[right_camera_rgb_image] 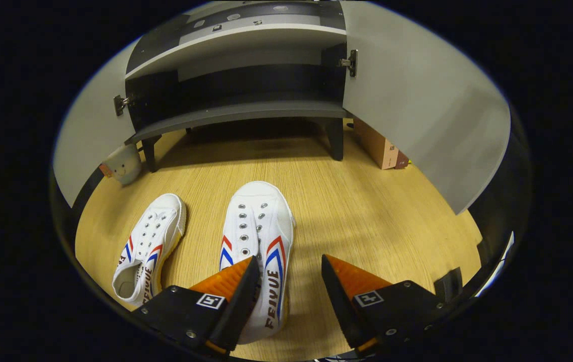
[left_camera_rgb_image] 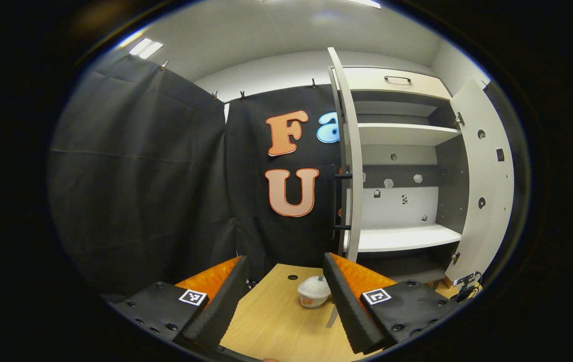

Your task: Grab one shoe with the right hand and put it into the shoe cabinet, grab the other shoe with the left hand and put it into the shoe cabinet; then close the right door with the right hand and the left door with the left hand.

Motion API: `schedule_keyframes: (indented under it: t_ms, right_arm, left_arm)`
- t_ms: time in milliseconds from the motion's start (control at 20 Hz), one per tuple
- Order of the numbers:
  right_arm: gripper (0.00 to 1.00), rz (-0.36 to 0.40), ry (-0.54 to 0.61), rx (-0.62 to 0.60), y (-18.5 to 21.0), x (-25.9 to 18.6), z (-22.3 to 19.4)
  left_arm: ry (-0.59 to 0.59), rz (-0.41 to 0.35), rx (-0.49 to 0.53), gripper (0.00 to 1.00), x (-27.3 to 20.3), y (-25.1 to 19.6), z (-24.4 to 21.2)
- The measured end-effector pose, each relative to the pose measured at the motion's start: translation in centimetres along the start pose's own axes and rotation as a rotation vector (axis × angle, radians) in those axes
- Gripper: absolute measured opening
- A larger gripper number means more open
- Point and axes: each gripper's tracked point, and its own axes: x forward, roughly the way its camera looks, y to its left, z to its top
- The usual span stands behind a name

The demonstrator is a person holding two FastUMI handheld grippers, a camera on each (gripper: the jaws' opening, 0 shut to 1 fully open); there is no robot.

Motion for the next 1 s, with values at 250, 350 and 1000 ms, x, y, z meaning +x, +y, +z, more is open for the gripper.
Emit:
schedule_keyframes:
  t_ms: [250,350,1000]
  right_arm:
    - [0.54,0.061,0.047,0.069,1.0,1.0,-0.9]
    - [0.37,0.067,0.049,0.090,1.1,0.9,-0.8]
    - [0.01,-0.022,0.011,0.040,0.8,-4.0,3.3]
  left_arm:
    - [0.015,0.004,0.004,0.94,-0.1,0.3,-0.7]
    - [0.024,0.000,0.002,0.94,-0.1,0.2,-0.9]
    - [0.007,-0.031,-0.002,0.96,0.0,-0.5,-0.6]
